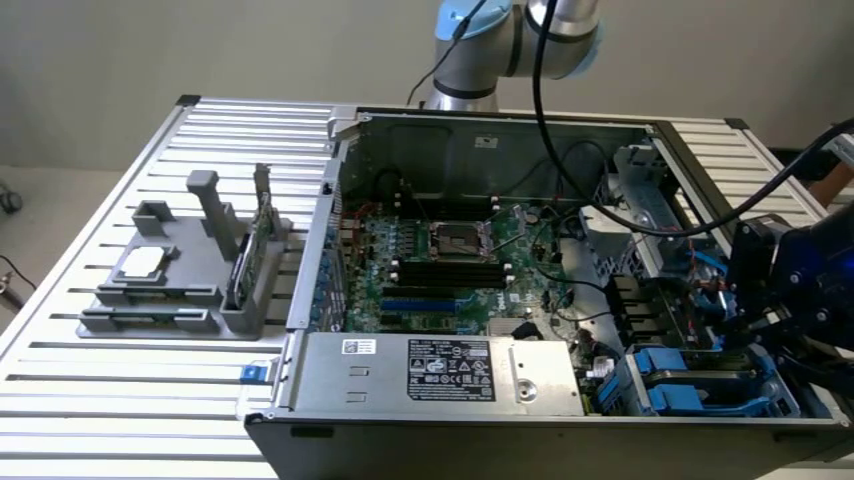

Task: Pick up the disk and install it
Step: 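Insert the first disk wire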

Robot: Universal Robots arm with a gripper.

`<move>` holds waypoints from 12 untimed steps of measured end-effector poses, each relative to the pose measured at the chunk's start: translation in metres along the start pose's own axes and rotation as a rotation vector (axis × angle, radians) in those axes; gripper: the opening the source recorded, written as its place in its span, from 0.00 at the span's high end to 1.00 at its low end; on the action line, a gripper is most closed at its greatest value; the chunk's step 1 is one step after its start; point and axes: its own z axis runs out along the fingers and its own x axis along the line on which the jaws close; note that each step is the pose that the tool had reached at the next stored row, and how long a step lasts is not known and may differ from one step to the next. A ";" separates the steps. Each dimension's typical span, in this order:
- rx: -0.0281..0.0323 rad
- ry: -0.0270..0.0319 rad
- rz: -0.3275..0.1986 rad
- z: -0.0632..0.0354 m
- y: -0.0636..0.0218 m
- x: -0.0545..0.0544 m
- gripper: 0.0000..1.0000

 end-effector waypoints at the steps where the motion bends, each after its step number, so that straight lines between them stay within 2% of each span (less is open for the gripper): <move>1: 0.0027 -0.0059 0.000 0.0000 0.0001 0.000 0.82; 5: 0.0174 -0.0303 0.003 -0.0001 0.0002 0.001 0.82; 6: 0.0268 -0.0408 0.006 0.0000 0.0002 0.001 0.82; 8: 0.0359 -0.0503 0.011 -0.0001 0.0002 0.001 0.82; 10: 0.0433 -0.0552 0.018 -0.0001 0.0002 0.001 0.82; 12: 0.0500 -0.0557 0.028 -0.0005 0.0002 0.001 0.82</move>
